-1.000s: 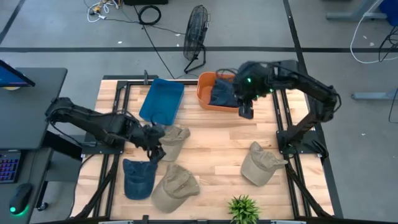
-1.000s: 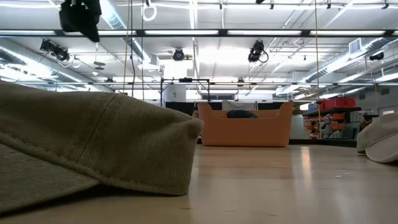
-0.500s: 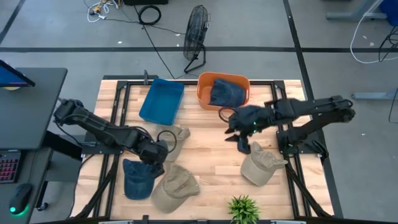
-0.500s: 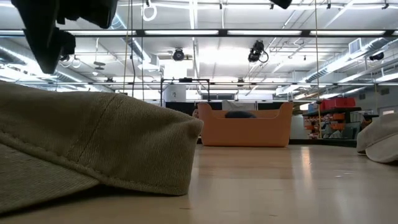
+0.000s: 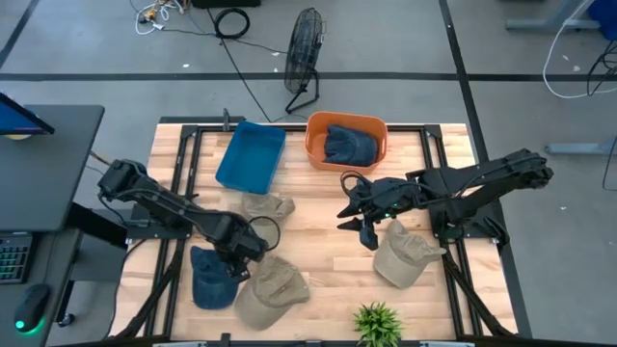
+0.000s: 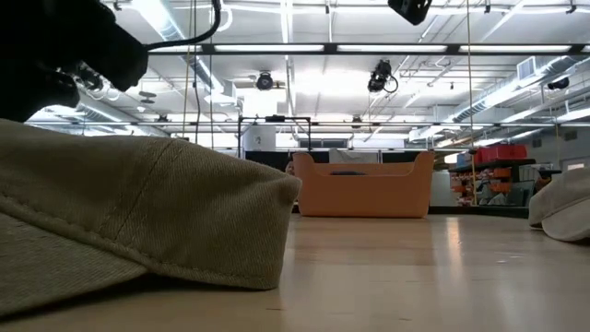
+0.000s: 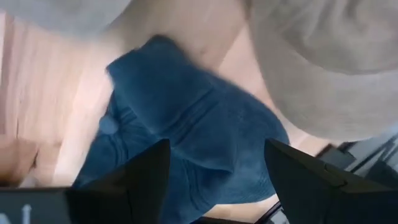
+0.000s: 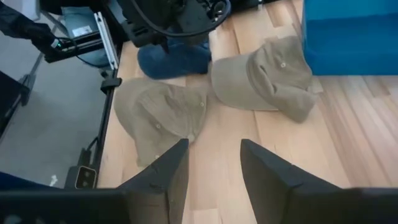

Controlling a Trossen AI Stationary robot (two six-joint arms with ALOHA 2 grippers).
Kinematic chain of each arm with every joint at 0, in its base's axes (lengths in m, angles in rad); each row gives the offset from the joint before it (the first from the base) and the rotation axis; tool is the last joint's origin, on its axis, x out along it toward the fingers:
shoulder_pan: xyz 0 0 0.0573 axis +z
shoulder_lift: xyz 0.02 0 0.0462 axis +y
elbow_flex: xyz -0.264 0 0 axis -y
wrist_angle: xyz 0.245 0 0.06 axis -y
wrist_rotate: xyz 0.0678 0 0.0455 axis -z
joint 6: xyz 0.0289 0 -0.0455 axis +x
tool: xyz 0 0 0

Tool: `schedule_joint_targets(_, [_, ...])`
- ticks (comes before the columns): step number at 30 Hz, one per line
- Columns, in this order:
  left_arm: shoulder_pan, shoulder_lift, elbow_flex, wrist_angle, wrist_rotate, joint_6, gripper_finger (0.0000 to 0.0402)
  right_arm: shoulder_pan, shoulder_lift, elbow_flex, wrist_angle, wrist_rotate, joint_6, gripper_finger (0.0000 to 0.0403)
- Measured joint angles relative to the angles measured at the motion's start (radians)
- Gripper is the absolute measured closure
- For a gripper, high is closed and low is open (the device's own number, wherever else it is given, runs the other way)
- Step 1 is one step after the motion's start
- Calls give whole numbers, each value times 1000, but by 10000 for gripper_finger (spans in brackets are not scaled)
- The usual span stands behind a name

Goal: Pick & Place hat
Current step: Put the blue cap into the orange bin

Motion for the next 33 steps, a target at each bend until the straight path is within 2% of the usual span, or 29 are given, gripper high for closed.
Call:
schedule_joint_targets(5, [-33, 4, 0, 17, 14, -140, 138, 0, 0, 0, 0, 0, 0, 254])
schedule_joint_targets(9, [-78, 3, -7, 27, 10, -195, 138, 0, 1, 0, -1, 0, 1, 254])
schedule_joint_targets(16, [-138, 3, -97, 94, 2, -319, 147, 0, 2, 0, -1, 0, -6, 254])
schedule_joint_targets(18, [-146, 3, -121, 125, 2, -332, 166, 0, 2, 0, -1, 0, -6, 254])
schedule_joint_targets(21, [-143, 3, -132, 158, 1, -341, 215, 0, 2, 0, -1, 0, -6, 254])
schedule_joint_targets(28, [-94, 1, -54, 153, 1, -339, 374, 0, 2, 0, 11, 0, -40, 254])
schedule_joint_targets(29, [-85, -3, -33, 138, 0, -339, 387, 0, 2, 0, 18, 1, -47, 254])
schedule_joint_targets(33, [-48, -8, 95, 11, -43, -339, 396, -1, 2, 0, 59, 1, -70, 250])
